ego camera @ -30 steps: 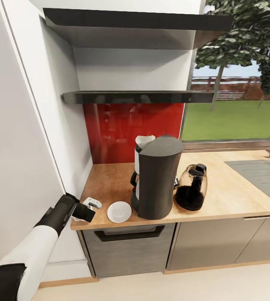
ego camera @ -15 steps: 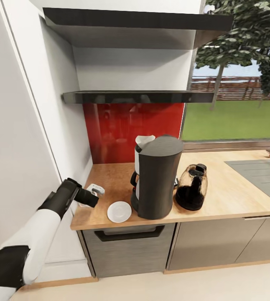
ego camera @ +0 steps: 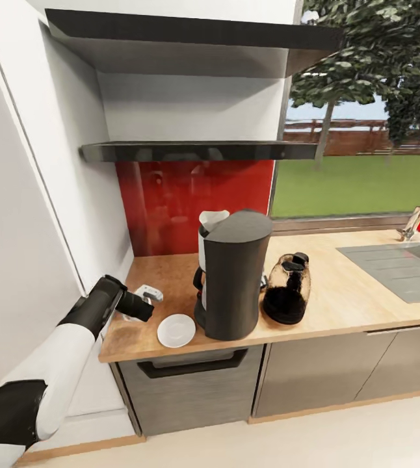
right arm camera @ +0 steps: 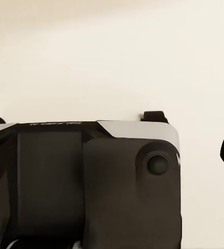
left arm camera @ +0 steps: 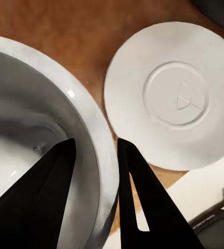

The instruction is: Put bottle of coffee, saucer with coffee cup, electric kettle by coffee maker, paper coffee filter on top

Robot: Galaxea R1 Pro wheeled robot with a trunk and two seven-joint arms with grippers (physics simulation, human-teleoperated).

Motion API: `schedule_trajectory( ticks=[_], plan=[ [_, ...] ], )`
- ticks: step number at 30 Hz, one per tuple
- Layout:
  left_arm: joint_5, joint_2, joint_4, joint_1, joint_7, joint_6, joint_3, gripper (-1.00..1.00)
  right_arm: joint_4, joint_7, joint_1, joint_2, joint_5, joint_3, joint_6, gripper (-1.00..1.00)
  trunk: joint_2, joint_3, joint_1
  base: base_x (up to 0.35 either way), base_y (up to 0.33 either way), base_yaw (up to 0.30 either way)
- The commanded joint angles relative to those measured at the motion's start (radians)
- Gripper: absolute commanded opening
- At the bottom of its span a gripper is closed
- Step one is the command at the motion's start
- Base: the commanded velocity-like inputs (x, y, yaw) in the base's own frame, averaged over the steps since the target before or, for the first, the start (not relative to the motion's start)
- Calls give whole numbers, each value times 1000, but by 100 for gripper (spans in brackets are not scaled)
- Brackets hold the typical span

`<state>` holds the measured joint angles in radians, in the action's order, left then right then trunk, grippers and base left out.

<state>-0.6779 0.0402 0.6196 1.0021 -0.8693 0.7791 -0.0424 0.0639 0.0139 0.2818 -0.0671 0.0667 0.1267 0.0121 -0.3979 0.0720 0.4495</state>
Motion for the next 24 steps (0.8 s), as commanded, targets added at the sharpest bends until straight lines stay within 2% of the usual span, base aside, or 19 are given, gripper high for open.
schedule_trajectory(
  ticks=[1,6,11,24],
  plan=[
    [-9,0,2,0,-8,3,-4,-100,1,1,1,0,7,8,1,100,-2,2,1,0,0,-271],
    [-9,0,-2,-3,-8,3,1,-100,1,1,1,0,7,9,1,100,-2,2,1,0,0,-275],
    [-8,0,-4,-6,-8,5,45,-100,2,1,1,0,7,10,1,100,-2,2,1,0,0,-256],
    [-3,2,-12,-7,-10,5,50,-100,2,1,1,0,7,10,1,100,-2,2,1,-1,0,-25]
  ],
)
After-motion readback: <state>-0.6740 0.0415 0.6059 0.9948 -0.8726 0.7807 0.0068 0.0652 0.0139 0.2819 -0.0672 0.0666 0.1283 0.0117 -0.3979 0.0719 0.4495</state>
